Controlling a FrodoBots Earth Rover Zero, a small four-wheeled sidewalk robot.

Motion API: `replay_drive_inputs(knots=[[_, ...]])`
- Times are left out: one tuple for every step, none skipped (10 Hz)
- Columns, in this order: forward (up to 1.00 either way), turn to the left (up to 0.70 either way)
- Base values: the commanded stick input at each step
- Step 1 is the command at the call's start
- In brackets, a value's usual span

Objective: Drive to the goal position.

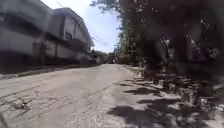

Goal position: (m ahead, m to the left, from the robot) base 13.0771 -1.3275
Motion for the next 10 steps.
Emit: replay_drive_inputs(knots=[[1.00,0.00],[1.00,0.00],[1.00,0.00],[1.00,0.00],[1.00,0.00],[1.00,0.00],[1.00,0.00],[1.00,0.00],[1.00,0.00],[1.00,0.00]])
